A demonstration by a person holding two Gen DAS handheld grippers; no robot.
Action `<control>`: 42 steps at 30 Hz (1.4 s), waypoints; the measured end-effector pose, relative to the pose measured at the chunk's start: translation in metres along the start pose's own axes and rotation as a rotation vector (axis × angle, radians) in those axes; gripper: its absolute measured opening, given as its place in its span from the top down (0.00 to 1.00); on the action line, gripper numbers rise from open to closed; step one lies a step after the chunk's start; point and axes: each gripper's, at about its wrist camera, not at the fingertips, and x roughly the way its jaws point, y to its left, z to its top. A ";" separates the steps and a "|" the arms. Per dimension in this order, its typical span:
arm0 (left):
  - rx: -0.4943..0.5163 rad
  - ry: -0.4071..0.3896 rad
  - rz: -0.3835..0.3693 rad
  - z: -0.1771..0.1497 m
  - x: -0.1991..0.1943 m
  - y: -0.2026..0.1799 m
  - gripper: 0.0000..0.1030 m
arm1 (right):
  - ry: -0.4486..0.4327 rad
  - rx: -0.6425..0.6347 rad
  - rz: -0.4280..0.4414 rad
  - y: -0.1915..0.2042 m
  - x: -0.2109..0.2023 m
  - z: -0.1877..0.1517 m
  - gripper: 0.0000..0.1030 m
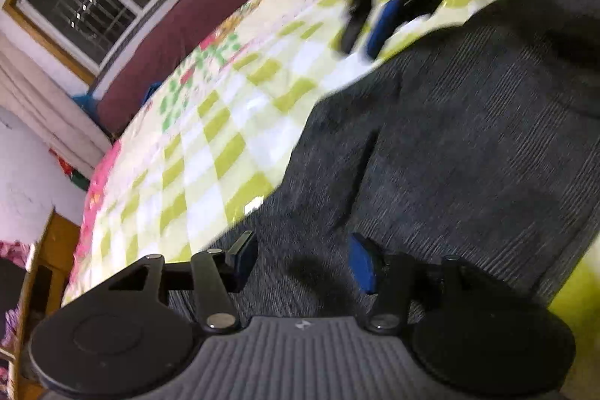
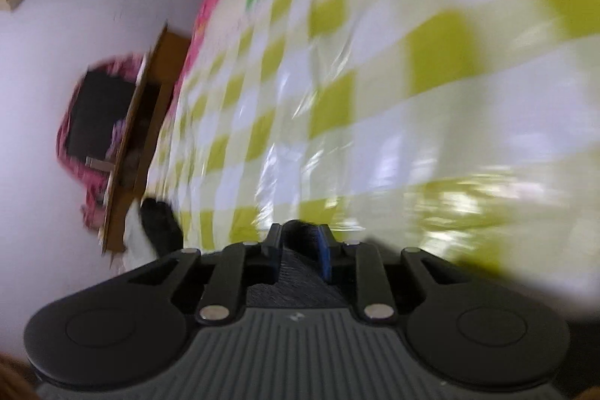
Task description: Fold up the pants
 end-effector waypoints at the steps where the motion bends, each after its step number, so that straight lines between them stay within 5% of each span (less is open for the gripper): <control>1: 0.009 -0.013 -0.003 0.007 -0.005 -0.005 0.36 | -0.042 0.005 -0.040 -0.009 -0.022 -0.007 0.78; 9: 0.106 -0.172 -0.216 0.070 -0.039 -0.094 0.35 | -0.297 0.236 -0.405 -0.120 -0.207 -0.083 0.75; 12: 0.192 -0.179 -0.314 0.089 -0.042 -0.137 0.33 | -0.399 0.370 -0.483 -0.171 -0.266 -0.102 0.97; 16: 0.274 -0.239 -0.325 0.110 -0.052 -0.164 0.33 | -0.591 0.442 -0.549 -0.177 -0.319 -0.126 0.79; 21: 0.304 -0.297 -0.352 0.138 -0.054 -0.188 0.33 | -0.627 0.499 -0.615 -0.194 -0.331 -0.153 0.79; 26: 0.297 -0.329 -0.372 0.150 -0.043 -0.208 0.33 | -0.741 0.605 -0.430 -0.229 -0.324 -0.154 0.75; 29: 0.276 -0.360 -0.365 0.142 -0.042 -0.211 0.33 | -0.785 0.608 -0.389 -0.243 -0.321 -0.150 0.76; 38: 0.141 -0.421 -0.384 0.123 -0.037 -0.202 0.32 | -0.805 0.581 -0.457 -0.218 -0.331 -0.170 0.74; 42: 0.102 -0.465 -0.353 0.112 -0.038 -0.205 0.32 | -0.841 0.534 -0.433 -0.210 -0.320 -0.182 0.62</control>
